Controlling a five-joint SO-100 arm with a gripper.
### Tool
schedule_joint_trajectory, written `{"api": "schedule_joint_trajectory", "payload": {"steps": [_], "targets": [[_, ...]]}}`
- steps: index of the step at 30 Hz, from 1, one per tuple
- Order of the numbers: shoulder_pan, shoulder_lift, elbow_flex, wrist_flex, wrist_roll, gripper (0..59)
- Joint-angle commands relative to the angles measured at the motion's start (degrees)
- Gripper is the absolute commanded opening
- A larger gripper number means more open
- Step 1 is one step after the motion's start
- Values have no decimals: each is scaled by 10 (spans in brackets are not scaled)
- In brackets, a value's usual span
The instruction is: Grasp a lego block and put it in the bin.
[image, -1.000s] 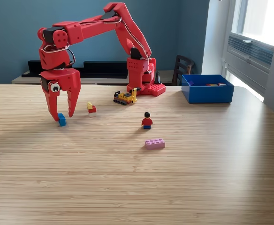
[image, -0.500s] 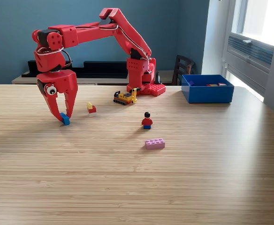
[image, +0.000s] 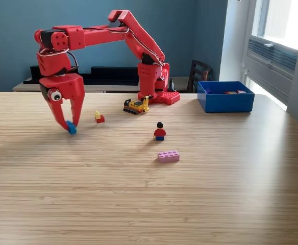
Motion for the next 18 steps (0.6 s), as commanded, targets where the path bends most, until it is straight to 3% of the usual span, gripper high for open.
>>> {"api": "schedule_joint_trajectory", "payload": {"steps": [1, 11, 18], "targets": [[-82, 150, -41, 38, 17, 0], [-372, 508, 174, 56, 19, 0], [-679, 619, 348, 61, 19, 0]]}}
